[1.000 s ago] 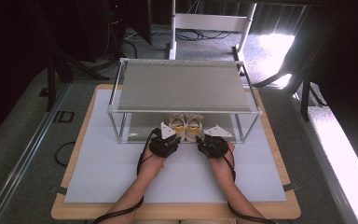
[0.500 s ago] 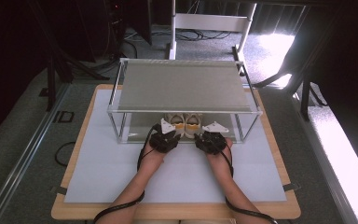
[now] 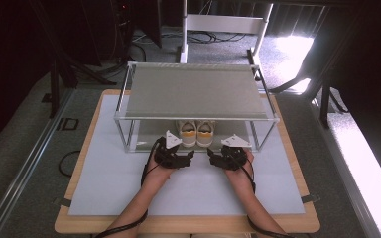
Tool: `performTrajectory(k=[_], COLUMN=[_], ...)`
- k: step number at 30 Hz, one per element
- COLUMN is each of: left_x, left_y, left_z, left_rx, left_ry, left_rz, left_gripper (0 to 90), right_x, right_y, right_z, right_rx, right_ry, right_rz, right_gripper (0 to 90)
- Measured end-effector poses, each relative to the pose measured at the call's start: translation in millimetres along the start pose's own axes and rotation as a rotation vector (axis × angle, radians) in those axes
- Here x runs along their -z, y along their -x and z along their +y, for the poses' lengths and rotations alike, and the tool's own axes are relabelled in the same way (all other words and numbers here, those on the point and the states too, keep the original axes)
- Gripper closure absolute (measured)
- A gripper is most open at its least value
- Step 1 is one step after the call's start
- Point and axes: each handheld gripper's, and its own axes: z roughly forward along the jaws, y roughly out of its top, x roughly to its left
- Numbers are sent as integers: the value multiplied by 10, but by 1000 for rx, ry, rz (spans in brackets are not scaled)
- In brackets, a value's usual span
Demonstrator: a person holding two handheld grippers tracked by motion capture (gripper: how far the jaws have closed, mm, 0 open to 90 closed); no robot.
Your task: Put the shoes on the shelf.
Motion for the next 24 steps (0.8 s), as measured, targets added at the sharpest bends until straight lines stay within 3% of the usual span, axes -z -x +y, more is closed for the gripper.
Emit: performTrajectory(k=[2,5,10,16,24], left_x=[32,76,148,221,338], left_y=[8,20,44,72,36], left_z=[-13,-42,-98,-177,-297], left_rx=[0,-20,-30,-39,-46], left_ry=[3,0,2,13,11], left_rz=[4,-7,-14,-12,13], left_gripper=[154,146,136,136,88], right_x=[30,67,122,186,318], right_y=[13,5,50,99,156], right_z=[-13,-54,-145,-251,-418], right_rx=[-1,36,14,21,15], right_ry=[5,0,-21,-25,-28], right_rz=[22,6,4,6,20], right_gripper=[174,138,138,138,138])
